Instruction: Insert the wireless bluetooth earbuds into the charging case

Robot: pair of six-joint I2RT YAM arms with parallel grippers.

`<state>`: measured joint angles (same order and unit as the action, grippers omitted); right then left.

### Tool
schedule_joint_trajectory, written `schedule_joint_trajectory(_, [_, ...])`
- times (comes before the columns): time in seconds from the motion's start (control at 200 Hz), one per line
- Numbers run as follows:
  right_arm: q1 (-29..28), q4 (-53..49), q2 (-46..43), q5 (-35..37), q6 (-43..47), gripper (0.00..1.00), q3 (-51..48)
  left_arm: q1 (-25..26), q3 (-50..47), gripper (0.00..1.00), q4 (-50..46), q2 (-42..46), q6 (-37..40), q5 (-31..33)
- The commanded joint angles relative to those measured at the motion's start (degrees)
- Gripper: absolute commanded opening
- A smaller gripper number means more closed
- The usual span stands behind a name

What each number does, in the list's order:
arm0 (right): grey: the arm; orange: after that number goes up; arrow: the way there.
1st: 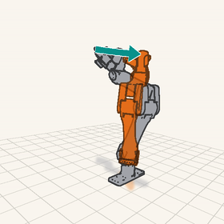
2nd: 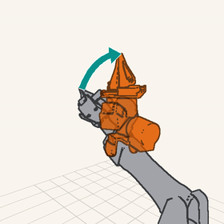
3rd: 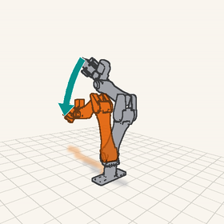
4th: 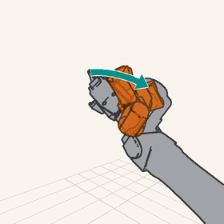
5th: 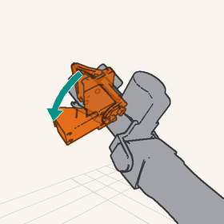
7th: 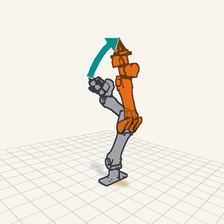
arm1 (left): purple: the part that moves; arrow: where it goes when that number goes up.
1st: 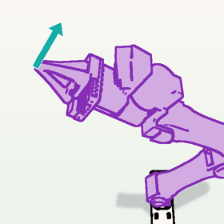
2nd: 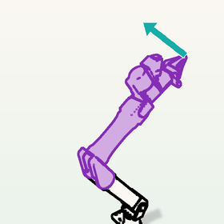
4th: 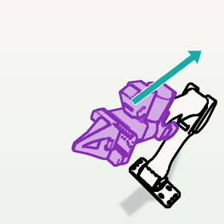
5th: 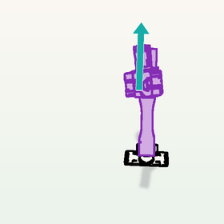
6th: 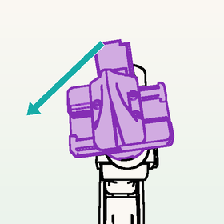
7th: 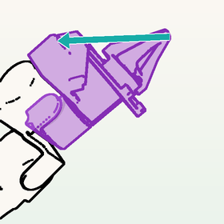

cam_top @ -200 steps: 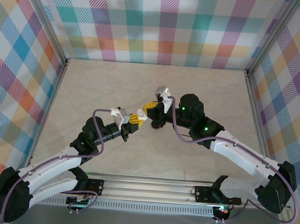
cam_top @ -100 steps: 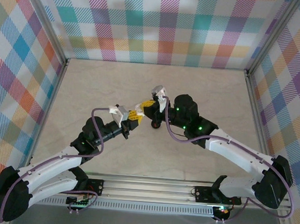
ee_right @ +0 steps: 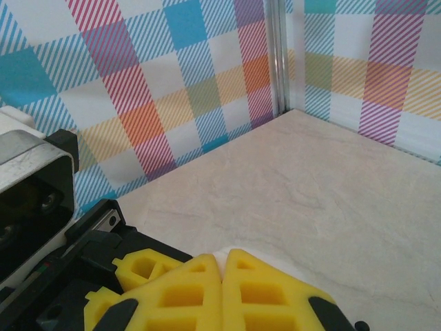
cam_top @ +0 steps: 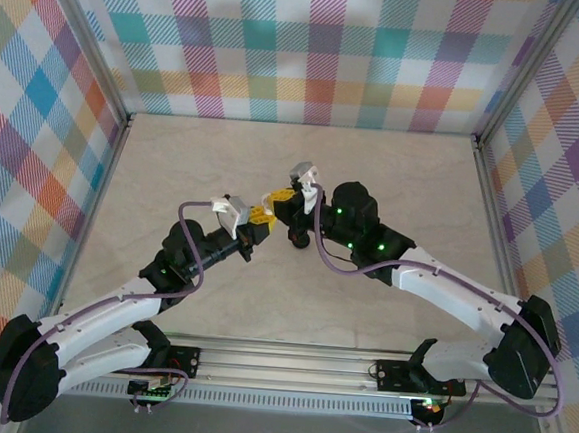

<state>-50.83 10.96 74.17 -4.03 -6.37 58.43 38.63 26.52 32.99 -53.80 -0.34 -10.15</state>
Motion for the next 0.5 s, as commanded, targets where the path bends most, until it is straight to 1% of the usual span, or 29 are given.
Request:
schedule_joint_trajectory(0.0, [-0.41,1.32,1.03,0.95,0.48,0.04,1.33,0.97,2.9,0.0,3.57,0.23,-1.46,1.31])
schedule_joint_trajectory(0.15, [-0.41,1.47,1.66,1.65,0.48,0.04,1.51,1.07,3.27,0.0,3.57,0.26,-1.46,1.8])
schedule_joint_trajectory(0.315, [-0.41,1.54,1.07,4.0,0.72,0.04,0.81,1.09,3.2,0.0,3.41,0.32,-1.68,2.53])
schedule_joint_trajectory(0.495, [-0.47,1.43,1.19,4.21,0.57,0.04,0.89,1.09,3.36,0.0,3.49,0.26,-1.86,2.94])
